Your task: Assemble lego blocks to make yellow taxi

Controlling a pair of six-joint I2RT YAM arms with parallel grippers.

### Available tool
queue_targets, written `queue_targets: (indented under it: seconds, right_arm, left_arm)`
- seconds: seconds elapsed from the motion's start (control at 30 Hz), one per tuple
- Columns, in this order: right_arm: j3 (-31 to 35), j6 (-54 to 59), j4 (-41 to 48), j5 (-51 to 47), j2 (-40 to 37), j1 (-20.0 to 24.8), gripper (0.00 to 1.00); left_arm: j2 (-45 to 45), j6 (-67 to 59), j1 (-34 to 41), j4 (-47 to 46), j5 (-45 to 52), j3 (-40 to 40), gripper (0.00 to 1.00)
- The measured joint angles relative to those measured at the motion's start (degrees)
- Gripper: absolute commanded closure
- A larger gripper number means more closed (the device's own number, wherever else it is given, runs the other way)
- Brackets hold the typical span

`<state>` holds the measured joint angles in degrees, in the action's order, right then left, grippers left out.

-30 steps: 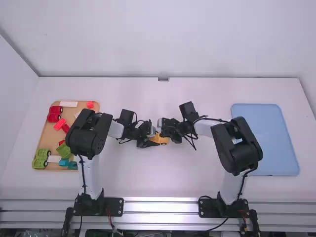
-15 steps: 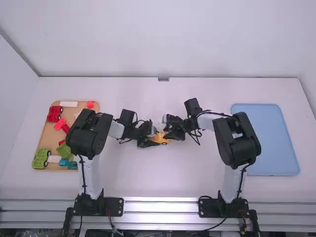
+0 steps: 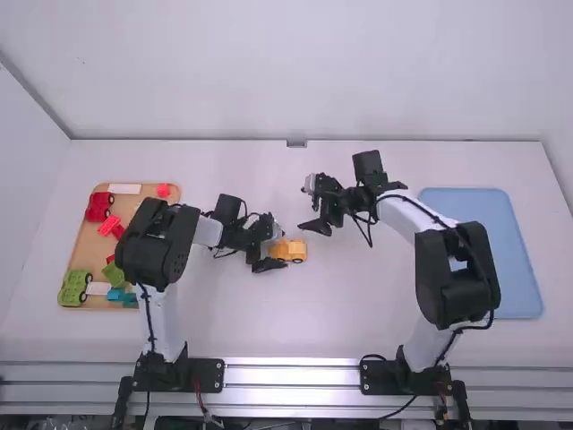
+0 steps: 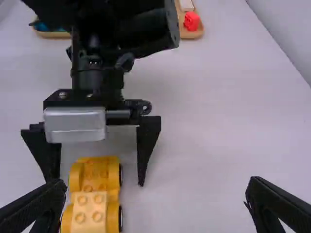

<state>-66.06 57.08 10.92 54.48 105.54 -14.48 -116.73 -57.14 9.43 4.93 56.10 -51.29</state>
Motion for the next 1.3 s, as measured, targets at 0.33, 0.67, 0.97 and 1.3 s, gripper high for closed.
queue_targets:
  seconds: [0.33, 0.67, 0.97, 1.3]
  right_arm:
    - [-3.7, -9.3, -2.9, 0.0, 0.0, -3.1, 0.01]
    - [-15.7, -15.6, 3.6, -1.0, 0.0, -9.6, 0.01]
    - [-28.0, -13.6, 14.7, -8.9, 0.0, -14.6, 0.01]
    - [-28.5, -11.9, 15.0, -16.7, 0.0, -21.0, 0.01]
  left_arm:
    - [25.0, 9.4, -12.5, -28.3, -10.0, -10.3, 0.01]
    - [42.8, 37.5, -24.0, -31.3, -28.5, -12.0, 0.01]
    - [49.0, 59.4, -28.6, -38.8, -49.8, -12.0, 0.01]
    - [49.1, 75.0, -31.6, -40.1, -65.9, -12.0, 0.01]
